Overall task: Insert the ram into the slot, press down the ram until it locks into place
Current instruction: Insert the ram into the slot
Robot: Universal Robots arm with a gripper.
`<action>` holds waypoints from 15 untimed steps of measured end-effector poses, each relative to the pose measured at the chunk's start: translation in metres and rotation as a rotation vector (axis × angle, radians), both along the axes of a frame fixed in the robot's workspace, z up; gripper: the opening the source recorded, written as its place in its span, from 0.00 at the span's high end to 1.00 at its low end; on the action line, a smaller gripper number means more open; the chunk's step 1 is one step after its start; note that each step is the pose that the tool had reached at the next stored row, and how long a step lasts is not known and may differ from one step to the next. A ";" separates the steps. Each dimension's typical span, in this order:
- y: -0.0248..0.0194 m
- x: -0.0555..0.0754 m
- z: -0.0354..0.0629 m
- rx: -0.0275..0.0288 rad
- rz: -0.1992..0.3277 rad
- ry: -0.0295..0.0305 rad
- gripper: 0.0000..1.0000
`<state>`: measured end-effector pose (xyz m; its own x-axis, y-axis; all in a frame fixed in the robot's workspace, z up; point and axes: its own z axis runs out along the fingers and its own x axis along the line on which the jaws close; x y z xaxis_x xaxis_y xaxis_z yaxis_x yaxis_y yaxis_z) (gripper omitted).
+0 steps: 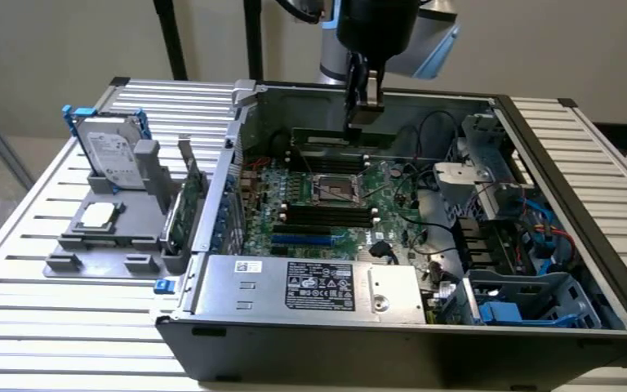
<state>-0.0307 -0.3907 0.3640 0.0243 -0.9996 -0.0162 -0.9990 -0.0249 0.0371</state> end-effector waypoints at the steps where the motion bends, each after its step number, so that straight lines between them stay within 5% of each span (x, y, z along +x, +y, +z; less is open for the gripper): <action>1: 0.0000 -0.001 -0.0019 0.0001 -0.001 -0.0001 0.87; 15: -0.0071 -0.002 -0.0275 0.0002 -0.048 -0.0042 0.87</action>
<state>-0.0329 -0.3978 0.3365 -0.0233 -0.9996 -0.0164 -0.9992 0.0228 0.0329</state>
